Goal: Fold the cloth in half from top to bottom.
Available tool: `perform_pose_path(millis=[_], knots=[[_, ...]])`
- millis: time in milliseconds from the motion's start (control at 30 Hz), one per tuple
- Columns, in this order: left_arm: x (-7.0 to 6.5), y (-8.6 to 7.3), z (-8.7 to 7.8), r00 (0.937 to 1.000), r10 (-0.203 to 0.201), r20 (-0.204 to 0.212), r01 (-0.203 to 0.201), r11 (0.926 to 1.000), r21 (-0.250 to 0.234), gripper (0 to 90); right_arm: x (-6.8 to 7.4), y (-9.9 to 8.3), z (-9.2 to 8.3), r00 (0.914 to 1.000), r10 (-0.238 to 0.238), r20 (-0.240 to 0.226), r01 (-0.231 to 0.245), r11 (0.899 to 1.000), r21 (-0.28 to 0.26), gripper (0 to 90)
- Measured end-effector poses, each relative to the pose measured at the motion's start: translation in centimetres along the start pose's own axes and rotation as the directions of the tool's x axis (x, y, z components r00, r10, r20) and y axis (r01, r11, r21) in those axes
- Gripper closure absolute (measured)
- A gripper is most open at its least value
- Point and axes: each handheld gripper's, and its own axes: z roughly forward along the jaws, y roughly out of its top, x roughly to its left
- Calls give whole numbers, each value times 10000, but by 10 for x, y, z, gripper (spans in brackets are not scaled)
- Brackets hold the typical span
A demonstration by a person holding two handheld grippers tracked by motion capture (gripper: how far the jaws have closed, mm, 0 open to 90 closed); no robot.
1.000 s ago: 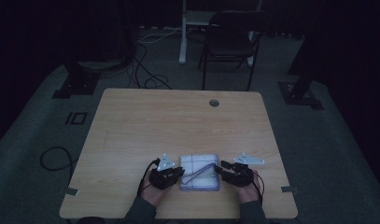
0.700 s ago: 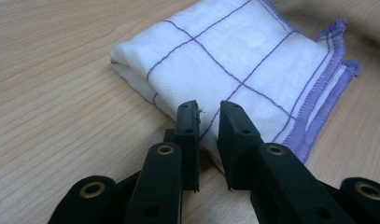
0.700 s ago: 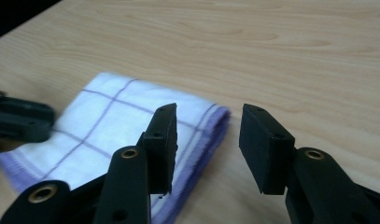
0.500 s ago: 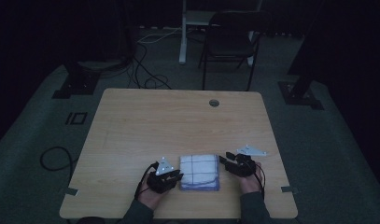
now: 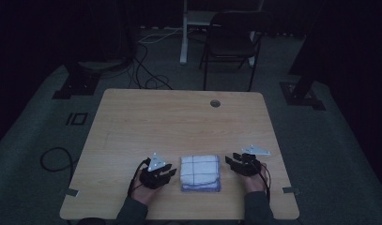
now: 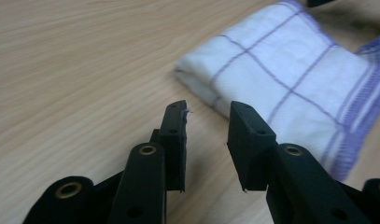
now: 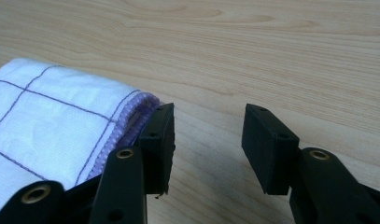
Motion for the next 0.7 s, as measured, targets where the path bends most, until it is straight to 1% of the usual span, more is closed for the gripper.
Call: perform_pose_path(millis=[67,200,233,300,400,433,467,567,700], knots=[[6,0,-2,9998,-123,-133,124,9999,48,667,0,0,1,10000,-77,60,77,10000,32,542],[19,-2,-3,9981,-250,-557,263,9994,224,642,-1,0,1,9996,-141,251,138,9998,108,540],[24,-3,-2,9966,-348,-746,368,9990,258,638,-2,0,1,9993,-146,334,142,9998,114,540],[31,-3,-2,9947,-456,-917,485,9984,299,630,-4,0,0,9991,-92,410,88,9999,84,541],[40,-3,-4,9907,-654,-1195,678,9976,163,626,-7,-1,-1,9988,-8,485,7,10000,24,541],[40,-3,-4,9907,-654,-1195,678,9976,163,622,-7,-1,-1,9988,-8,485,7,10000,24,541],[43,-4,-5,9882,-712,-1357,737,9972,133,622,-8,-1,-1,9988,1,485,-2,10000,24,541],[47,-5,-6,9853,-810,-1501,834,9965,97,614,-8,-1,-1,9987,-17,506,15,10000,41,541],[49,-5,-6,9838,-845,-1583,869,9962,82,609,-9,0,-1,9987,-19,515,17,10000,32,542]])
